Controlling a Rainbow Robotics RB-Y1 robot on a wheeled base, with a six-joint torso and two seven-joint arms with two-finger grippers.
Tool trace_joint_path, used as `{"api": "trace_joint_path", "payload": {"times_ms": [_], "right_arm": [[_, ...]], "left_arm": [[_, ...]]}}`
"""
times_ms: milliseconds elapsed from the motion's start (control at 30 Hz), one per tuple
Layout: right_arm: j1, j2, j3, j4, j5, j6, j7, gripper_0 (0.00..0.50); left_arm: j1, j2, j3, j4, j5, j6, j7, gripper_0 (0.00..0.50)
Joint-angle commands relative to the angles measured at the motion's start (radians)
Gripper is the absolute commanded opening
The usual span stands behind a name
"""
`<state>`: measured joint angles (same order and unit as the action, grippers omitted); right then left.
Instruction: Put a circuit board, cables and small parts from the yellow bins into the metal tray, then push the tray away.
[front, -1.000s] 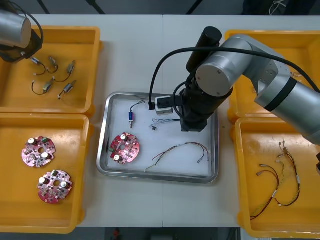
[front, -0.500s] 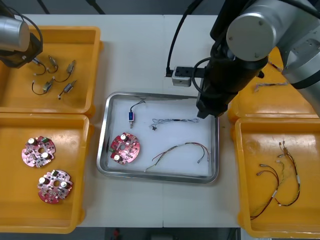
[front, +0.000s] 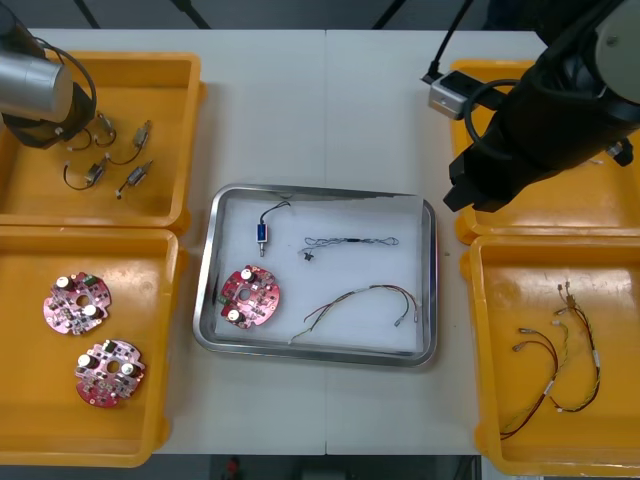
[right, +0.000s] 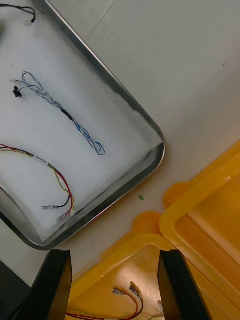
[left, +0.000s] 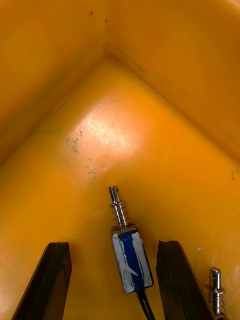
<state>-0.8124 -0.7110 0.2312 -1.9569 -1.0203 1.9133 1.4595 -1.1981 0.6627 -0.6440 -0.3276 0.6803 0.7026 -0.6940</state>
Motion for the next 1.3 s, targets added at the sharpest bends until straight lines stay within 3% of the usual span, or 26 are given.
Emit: {"api": "trace_joint_path", "payload": {"times_ms": [33, 200, 267, 333, 367, 667, 833, 1100, 1300], "right_arm": [[0.064, -0.067, -0.096, -0.082, 0.009, 0.007, -0.068, 0.500], [0.121, -0.096, -0.162, -0.122, 0.019, 0.007, -0.179, 0.500], [0.134, -0.104, -0.174, -0.125, 0.022, 0.007, -0.214, 0.500], [0.150, -0.114, -0.187, -0.126, 0.025, 0.007, -0.255, 0.500], [0.154, -0.117, -0.191, -0.126, 0.025, 0.007, -0.274, 0.500], [0.196, -0.131, -0.251, -0.129, 0.049, 0.007, -0.432, 0.500], [0.256, -0.133, -0.322, -0.131, 0.055, 0.007, -0.447, 0.500], [0.421, -0.133, -0.471, -0.180, 0.054, 0.007, -0.430, 0.500], [0.521, -0.136, -0.517, -0.231, 0.101, 0.007, -0.418, 0.500]], "left_arm": [[0.005, -0.018, -0.057, 0.001, -0.001, -0.012, 0.077, 0.500], [0.017, -0.025, -0.080, 0.001, 0.004, -0.021, 0.076, 0.500], [0.017, -0.026, -0.088, 0.001, 0.004, -0.028, 0.076, 0.376], [0.017, -0.026, -0.092, -0.001, 0.002, -0.028, 0.076, 0.086], [0.017, -0.026, -0.092, -0.001, 0.004, -0.028, 0.076, 0.012], [0.017, -0.026, -0.092, -0.001, 0.004, -0.035, 0.070, 0.000], [0.017, -0.017, -0.092, -0.011, 0.004, -0.031, 0.062, 0.000], [0.011, 0.066, -0.092, -0.172, 0.024, 0.144, 0.050, 0.000], [0.011, 0.179, -0.088, -0.353, 0.105, 0.310, 0.033, 0.000]]}}
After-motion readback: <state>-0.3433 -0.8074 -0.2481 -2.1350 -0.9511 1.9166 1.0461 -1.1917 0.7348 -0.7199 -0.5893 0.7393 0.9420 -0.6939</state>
